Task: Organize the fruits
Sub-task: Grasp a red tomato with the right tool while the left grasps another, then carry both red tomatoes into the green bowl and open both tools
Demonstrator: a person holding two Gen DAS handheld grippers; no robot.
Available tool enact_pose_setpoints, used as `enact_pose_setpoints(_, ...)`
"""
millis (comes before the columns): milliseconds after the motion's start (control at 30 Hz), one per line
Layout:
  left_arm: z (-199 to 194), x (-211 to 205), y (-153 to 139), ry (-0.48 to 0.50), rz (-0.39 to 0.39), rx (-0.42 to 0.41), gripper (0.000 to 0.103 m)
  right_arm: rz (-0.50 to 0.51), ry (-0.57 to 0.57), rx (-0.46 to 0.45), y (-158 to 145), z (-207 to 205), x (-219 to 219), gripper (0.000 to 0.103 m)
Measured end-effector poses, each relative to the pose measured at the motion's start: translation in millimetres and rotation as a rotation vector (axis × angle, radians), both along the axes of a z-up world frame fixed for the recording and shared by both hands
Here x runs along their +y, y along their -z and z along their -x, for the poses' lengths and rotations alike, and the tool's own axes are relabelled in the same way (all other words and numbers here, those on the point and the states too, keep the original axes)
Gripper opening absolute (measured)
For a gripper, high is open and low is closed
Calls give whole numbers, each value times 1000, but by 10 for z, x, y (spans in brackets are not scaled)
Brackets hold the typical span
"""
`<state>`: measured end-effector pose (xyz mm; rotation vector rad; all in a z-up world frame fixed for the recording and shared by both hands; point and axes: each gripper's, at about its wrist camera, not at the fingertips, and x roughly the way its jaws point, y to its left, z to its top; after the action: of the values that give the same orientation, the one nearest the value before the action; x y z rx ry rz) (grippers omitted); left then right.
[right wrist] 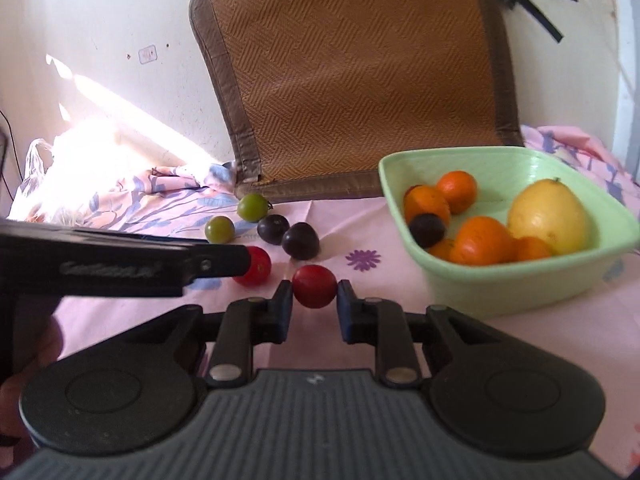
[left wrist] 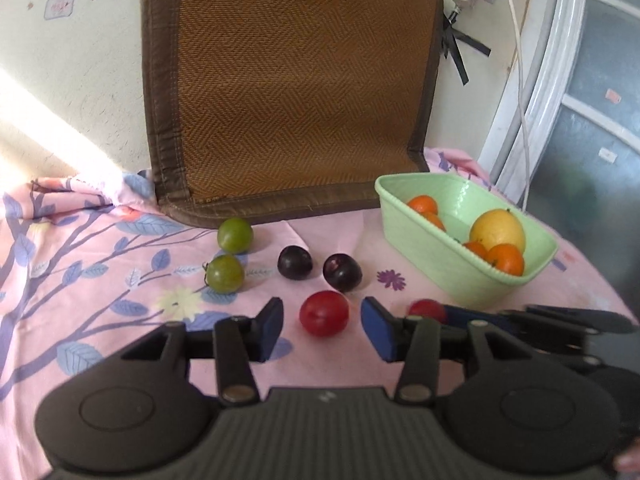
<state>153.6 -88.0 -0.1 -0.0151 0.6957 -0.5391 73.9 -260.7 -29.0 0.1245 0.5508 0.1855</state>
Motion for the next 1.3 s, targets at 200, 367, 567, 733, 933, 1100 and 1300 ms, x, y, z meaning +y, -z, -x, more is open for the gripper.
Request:
enact_pose_setpoints(200,-53,-166,120,-39,-64,12,35,-25,18,-8,-9,190,-113,26)
enact_pose_setpoints(367,53,-108,43,-58,-43,16,31,-20,10,-31,-26,270,-124,26)
enact_pose_setpoints(567,214,-269,-405,-2,13,-66,31,-13,51,-145,-216,379,-297,26)
enact_pose_setpoints(733,70,-656,-632,58,45,-100,31,4,145,-193,-312,250,-573,26)
enact_pose_setpoints(933,-224,-1090,-501,107,66,-24,32,31,189,-188,-213,11,-741,29)
enact_pose_setpoints(1100,-273,-1203,-425,103,57,-8,42,67,190,-240,-173,17,-721,37)
enact_pose_setpoints(1300,-153,-853,-525,39,84,-34,42,39,201,-279,-240,141,-736,36)
